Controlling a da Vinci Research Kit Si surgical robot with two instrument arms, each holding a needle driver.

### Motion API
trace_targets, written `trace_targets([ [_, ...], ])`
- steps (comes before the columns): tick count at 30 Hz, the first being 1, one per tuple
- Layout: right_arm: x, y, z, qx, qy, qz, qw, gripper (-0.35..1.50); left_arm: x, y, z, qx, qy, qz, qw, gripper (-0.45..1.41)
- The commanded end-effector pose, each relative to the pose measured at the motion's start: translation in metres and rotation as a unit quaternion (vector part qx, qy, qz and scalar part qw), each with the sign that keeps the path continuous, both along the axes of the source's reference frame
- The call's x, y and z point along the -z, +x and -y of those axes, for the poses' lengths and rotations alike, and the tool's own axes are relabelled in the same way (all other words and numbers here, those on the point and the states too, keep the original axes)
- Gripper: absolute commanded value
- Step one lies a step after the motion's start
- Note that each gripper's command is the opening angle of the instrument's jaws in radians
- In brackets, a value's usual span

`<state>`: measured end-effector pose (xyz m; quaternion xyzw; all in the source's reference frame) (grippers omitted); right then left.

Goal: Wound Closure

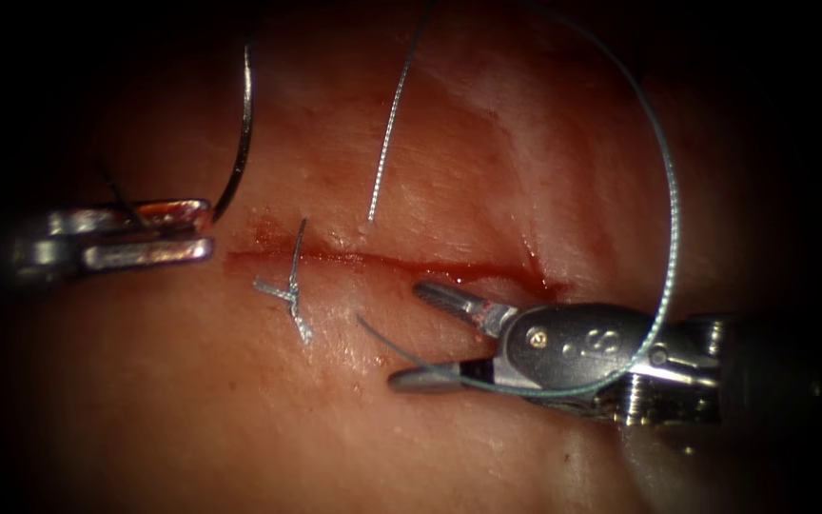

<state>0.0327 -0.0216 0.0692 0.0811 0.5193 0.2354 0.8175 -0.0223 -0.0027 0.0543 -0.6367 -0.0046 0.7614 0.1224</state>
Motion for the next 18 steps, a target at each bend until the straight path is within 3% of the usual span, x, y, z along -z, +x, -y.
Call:
trace_targets([
  [1,-0.0009,0.0019,0.0,0.003,-0.001,-0.004,1.0,1.13,-0.0006,-0.0005,0.0002,-0.001,0.0,0.001,1.0,-0.45],
  [5,-0.002,0.0037,0.0003,0.015,0.0,-0.011,1.0,1.06,-0.0006,-0.0004,0.0003,-0.002,0.0,0.002,1.0,-0.45],
  [6,-0.0022,0.004,0.0005,0.018,-0.001,-0.012,1.0,0.99,-0.0006,-0.0004,0.0003,-0.002,0.0,0.002,1.0,-0.45],
  [7,-0.0025,0.0042,0.0009,0.028,-0.001,-0.019,0.999,0.76,-0.0006,-0.0005,0.0004,-0.003,0.0,0.003,1.0,-0.45],
  [8,-0.0025,0.0042,0.0009,0.028,-0.001,-0.019,0.999,0.76,-0.0006,-0.0005,0.0004,-0.003,0.0,0.003,1.0,-0.45],
  [9,-0.0027,0.0039,0.0012,0.048,0.002,-0.028,0.998,-0.13,-0.0007,-0.0006,0.0004,-0.004,-0.001,0.004,1.0,-0.45],
  [10,-0.0027,0.0039,0.0012,0.048,0.002,-0.028,0.998,-0.13,-0.0007,-0.0006,0.0004,-0.004,-0.001,0.004,1.0,-0.45],
  [11,-0.0026,0.0037,0.0013,0.054,0.003,-0.03,0.998,-0.35,-0.0007,-0.0006,0.0004,-0.004,-0.001,0.004,1.0,-0.45],
  [18,-0.0007,-0.0006,0.0025,0.076,0.016,-0.032,0.996,-0.35,-0.0006,-0.0007,0.0006,-0.005,-0.001,0.005,1.0,-0.45],
])
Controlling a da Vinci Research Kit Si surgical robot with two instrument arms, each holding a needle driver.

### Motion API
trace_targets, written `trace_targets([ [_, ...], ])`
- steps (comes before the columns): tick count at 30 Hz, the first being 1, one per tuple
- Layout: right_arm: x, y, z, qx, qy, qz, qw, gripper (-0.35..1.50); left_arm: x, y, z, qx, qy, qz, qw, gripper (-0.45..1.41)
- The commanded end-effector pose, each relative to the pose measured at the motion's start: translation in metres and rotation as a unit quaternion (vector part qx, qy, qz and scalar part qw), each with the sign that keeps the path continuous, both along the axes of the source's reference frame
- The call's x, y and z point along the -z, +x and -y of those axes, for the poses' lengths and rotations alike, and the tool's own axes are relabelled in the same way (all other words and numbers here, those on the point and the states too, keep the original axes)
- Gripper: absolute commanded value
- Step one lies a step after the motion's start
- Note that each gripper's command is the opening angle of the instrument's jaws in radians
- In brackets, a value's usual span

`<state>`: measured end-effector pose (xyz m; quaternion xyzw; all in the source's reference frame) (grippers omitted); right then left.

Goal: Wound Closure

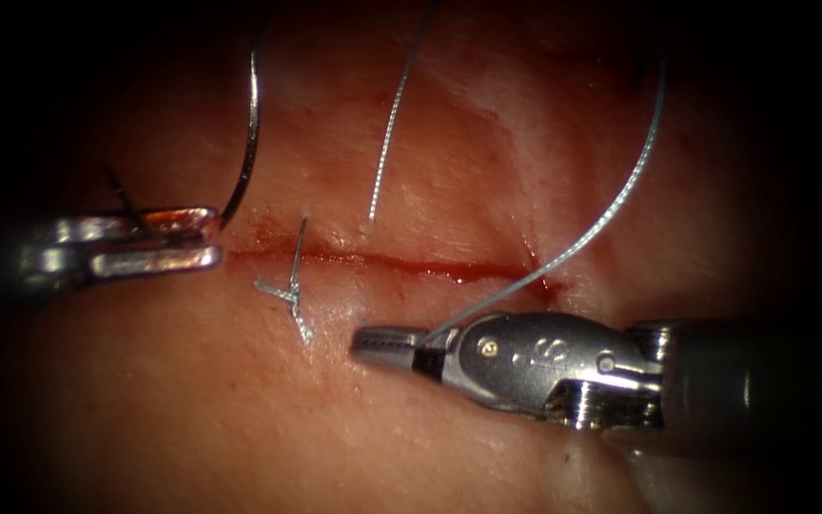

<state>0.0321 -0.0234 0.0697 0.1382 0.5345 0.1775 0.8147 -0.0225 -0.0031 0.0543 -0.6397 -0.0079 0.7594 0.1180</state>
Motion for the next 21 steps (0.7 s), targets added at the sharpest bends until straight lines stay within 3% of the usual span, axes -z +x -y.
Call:
trace_targets([
  [1,0.0003,-0.001,0.0014,0.003,0.007,0.004,1.0,-0.35,-0.0006,-0.0004,0.0002,-0.001,0.0,0.001,1.0,-0.45],
  [4,0.0024,-0.0036,0.0037,0.008,0.011,0.008,1.0,-0.35,-0.0006,-0.0006,0.0002,-0.002,0.0,0.002,1.0,-0.45],
  [6,0.0055,-0.0059,0.0064,0.018,0.016,0.002,1.0,-0.35,-0.0007,-0.0011,0.0004,-0.005,-0.001,0.005,1.0,-0.45],
  [21,0.0121,-0.0087,0.0106,0.072,0.039,-0.028,0.996,-0.35,-0.0006,-0.0013,0.0005,-0.007,-0.001,0.006,1.0,-0.45],
])
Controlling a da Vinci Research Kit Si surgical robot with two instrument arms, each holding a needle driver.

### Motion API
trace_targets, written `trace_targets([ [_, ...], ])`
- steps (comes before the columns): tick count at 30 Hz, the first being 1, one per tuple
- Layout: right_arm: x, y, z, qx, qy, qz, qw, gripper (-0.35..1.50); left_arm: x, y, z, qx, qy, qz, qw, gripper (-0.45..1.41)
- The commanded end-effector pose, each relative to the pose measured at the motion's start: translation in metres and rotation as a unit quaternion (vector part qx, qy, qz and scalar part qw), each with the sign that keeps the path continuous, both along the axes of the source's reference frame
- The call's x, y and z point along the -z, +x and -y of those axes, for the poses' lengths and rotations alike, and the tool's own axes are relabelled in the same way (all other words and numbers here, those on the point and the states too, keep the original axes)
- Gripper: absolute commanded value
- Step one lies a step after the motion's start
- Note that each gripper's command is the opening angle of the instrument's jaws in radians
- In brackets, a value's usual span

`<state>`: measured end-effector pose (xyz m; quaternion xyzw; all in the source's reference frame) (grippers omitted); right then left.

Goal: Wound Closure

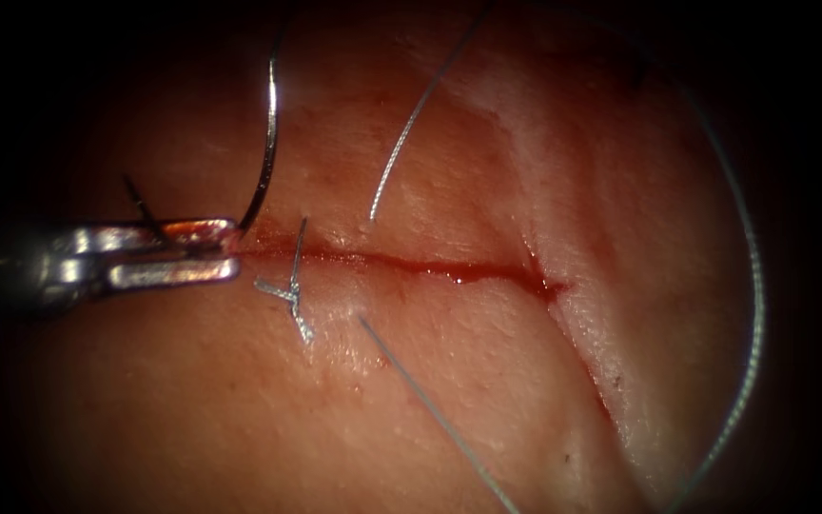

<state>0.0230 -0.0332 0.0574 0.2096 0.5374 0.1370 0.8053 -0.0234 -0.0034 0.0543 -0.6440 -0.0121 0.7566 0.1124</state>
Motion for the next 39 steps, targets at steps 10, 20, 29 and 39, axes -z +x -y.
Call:
trace_targets([
  [10,-0.0029,-0.0029,-0.0047,-0.103,-0.041,0.071,0.991,1.33,-0.0005,-0.0003,0.0001,-0.001,0.0,0.001,1.0,-0.45],
  [20,-0.002,-0.0076,-0.0077,-0.088,-0.082,0.187,0.975,1.3,-0.0008,-0.0005,0.0,-0.001,0.0,0.001,1.0,-0.45],
  [29,0.0004,-0.0119,-0.0112,-0.112,-0.093,0.215,0.966,1.33,-0.0011,-0.0008,0.0001,0.0,-0.002,0.0,1.0,-0.45],
  [39,0.0115,-0.0173,-0.0212,-0.2,-0.149,0.264,0.932,1.31,-0.0017,-0.0015,0.0008,0.001,-0.005,-0.004,1.0,-0.45],
])
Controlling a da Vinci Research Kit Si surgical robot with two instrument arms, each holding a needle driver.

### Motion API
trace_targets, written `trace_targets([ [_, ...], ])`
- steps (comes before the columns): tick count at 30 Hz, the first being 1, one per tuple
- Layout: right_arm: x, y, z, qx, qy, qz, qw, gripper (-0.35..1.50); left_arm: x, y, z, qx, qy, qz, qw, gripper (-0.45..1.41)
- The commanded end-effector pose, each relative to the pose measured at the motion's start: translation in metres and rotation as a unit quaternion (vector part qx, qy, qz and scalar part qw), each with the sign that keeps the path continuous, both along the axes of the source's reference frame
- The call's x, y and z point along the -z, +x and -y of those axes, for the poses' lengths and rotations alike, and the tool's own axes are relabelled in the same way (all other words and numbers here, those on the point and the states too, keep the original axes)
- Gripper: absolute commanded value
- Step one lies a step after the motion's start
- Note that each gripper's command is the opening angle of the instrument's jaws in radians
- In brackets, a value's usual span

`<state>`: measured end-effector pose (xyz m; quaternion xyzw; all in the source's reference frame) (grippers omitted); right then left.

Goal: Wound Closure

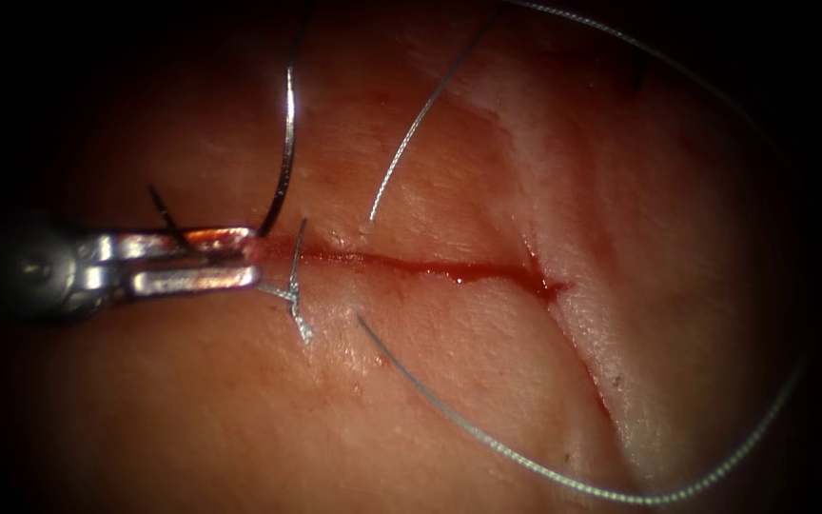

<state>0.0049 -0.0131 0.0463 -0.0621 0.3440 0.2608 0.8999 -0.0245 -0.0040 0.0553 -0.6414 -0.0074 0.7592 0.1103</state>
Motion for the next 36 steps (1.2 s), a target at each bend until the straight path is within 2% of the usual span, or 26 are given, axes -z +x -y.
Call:
trace_targets([
  [1,0.0009,0.0009,-0.0018,-0.012,-0.012,-0.011,1.0,1.31,-0.0006,-0.0005,0.0002,0.0,0.0,0.0,1.0,-0.45],
  [3,0.0015,0.0014,-0.0025,-0.018,-0.01,-0.026,0.999,1.31,-0.0007,-0.0006,0.0003,0.0,0.0,0.0,1.0,-0.45],
  [4,0.0022,0.0027,-0.0031,-0.018,-0.005,-0.059,0.998,1.31,-0.0007,-0.0006,0.0003,-0.001,0.0,-0.001,1.0,-0.45],
  [5,0.0022,0.0027,-0.0031,-0.018,-0.005,-0.059,0.998,1.31,-0.0007,-0.0006,0.0003,-0.001,0.0,-0.001,1.0,-0.45],
  [6,0.0025,0.0039,-0.0032,-0.009,0.002,-0.089,0.996,1.31,-0.0007,-0.0006,0.0003,-0.001,0.0,-0.001,1.0,-0.45],
  [7,0.0028,0.0077,-0.0029,-0.002,0.01,-0.118,0.993,1.3,-0.0007,-0.0007,0.0003,-0.001,-0.001,-0.001,1.0,-0.45],
  [8,0.0028,0.0077,-0.0029,-0.002,0.01,-0.118,0.993,1.3,-0.0007,-0.0007,0.0003,-0.001,-0.001,-0.001,1.0,-0.45],
  [10,0.0026,0.0107,-0.0022,0.011,0.011,-0.133,0.991,1.3,-0.0007,-0.0007,0.0003,-0.001,-0.001,-0.001,1.0,-0.45],
  [11,0.0021,0.0134,-0.0014,0.015,0.015,-0.146,0.989,1.3,-0.0007,-0.0007,0.0004,-0.001,-0.001,-0.001,1.0,-0.45],
  [16,-0.0003,0.0199,0.0011,0.03,0.041,-0.147,0.988,1.28,-0.0008,-0.0007,0.0005,-0.007,0.0,-0.002,1.0,-0.45],
  [17,-0.0018,0.0224,0.0025,0.035,0.055,-0.144,0.987,1.26,-0.0008,-0.0007,0.0005,-0.007,0.0,-0.002,1.0,-0.45],
  [20,-0.0039,0.0253,0.0045,0.04,0.078,-0.146,0.985,1.26,-0.0008,-0.0007,0.0005,-0.007,0.0,-0.002,1.0,-0.45],
  [21,-0.0039,0.0253,0.0045,0.04,0.078,-0.146,0.985,1.26,-0.0008,-0.0007,0.0005,-0.007,0.0,-0.002,1.0,-0.45],
  [22,-0.006,0.0274,0.0059,0.041,0.1,-0.147,0.983,1.25,-0.0008,-0.0007,0.0005,-0.008,0.0,-0.002,1.0,-0.45],
  [23,-0.006,0.0274,0.0059,0.041,0.1,-0.147,0.983,1.25,-0.0008,-0.0007,0.0005,-0.008,0.0,-0.002,1.0,-0.45],
  [24,-0.0074,0.0286,0.0068,0.04,0.112,-0.142,0.983,1.23,-0.0008,-0.0008,0.0005,-0.008,0.0,-0.002,1.0,-0.45],
  [28,-0.0111,0.0295,0.0087,0.041,0.13,-0.112,0.984,1.18,-0.0007,-0.0007,0.0006,-0.008,0.0,-0.001,1.0,-0.45],
  [32,-0.0137,0.0296,0.01,0.037,0.145,-0.093,0.984,1.18,-0.0005,-0.0006,0.0005,-0.008,0.0,-0.001,1.0,-0.45],
  [33,-0.0155,0.0294,0.0108,0.037,0.151,-0.085,0.984,1.18,-0.0005,-0.0005,0.0005,-0.009,0.001,-0.001,1.0,-0.45],
  [36,-0.0175,0.0294,0.0111,0.039,0.154,-0.071,0.985,1.18,-0.0005,-0.0006,0.0005,-0.009,0.001,-0.001,1.0,-0.45],
])
